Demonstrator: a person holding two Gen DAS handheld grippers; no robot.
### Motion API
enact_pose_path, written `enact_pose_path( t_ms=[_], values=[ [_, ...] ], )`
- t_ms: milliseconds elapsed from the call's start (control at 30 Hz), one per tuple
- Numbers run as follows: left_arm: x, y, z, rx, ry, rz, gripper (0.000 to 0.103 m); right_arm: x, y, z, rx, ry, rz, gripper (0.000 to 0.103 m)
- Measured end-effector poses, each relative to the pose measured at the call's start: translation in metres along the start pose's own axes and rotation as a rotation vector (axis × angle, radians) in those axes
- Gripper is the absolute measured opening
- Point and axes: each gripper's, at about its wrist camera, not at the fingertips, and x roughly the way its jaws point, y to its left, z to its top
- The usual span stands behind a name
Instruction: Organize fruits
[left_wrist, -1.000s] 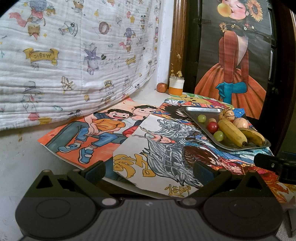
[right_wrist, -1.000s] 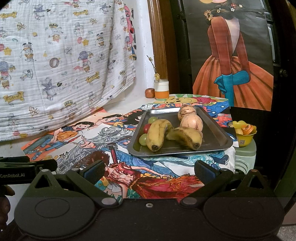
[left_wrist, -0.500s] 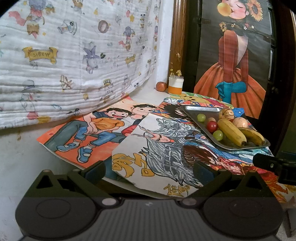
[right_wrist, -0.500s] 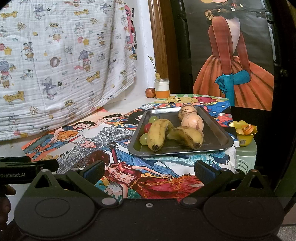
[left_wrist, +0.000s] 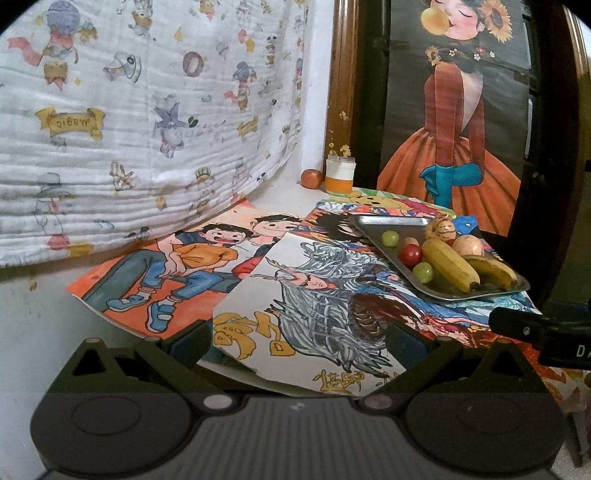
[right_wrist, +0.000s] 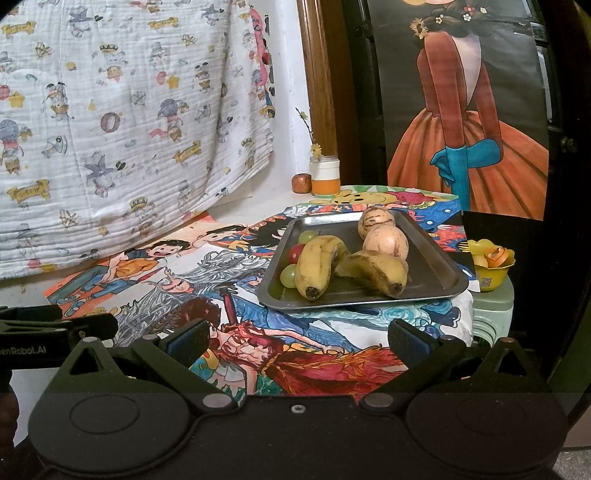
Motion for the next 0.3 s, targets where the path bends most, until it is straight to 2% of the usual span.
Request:
enact_pose_path(
  t_ms=[300],
  values=[
    [0.0004,0.0008,0.0002,-0.002,-0.001,-0.004,0.103,-0.0011,0.0014,-0.0016,0.001,0.002,0.001,0.102]
  ],
)
